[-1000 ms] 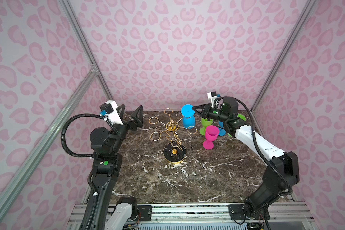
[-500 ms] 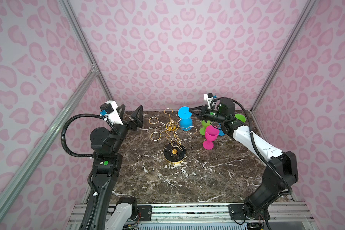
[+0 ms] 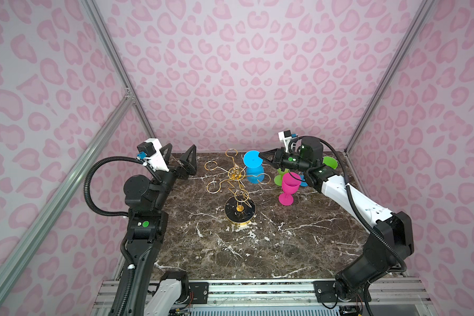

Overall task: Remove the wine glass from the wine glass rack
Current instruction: 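Close the right gripper on the blue glass base hanging on the rack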

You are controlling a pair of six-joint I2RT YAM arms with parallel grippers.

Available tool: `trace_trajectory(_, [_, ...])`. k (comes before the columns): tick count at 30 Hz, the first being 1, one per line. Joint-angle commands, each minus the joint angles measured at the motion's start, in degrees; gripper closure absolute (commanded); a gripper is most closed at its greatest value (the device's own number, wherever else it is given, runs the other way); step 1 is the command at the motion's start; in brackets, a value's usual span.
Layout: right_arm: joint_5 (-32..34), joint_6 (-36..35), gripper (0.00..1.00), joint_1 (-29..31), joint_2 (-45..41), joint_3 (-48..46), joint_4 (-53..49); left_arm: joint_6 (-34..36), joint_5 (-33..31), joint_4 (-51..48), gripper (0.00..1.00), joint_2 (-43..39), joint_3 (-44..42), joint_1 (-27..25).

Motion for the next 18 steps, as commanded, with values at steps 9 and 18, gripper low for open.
trace_trajectory(9, [1.5,-2.89,1.0,0.3,-4.44,-3.3,-1.97,-0.94,0.16,1.57,0.03,0.03,0.11,-0.36])
trace_trajectory(18, [2.02,-3.49,1.0,-0.06,-6.89,-5.28,-2.65,-2.58,0.42,1.67,0.04,0.52,0.63,-0.61])
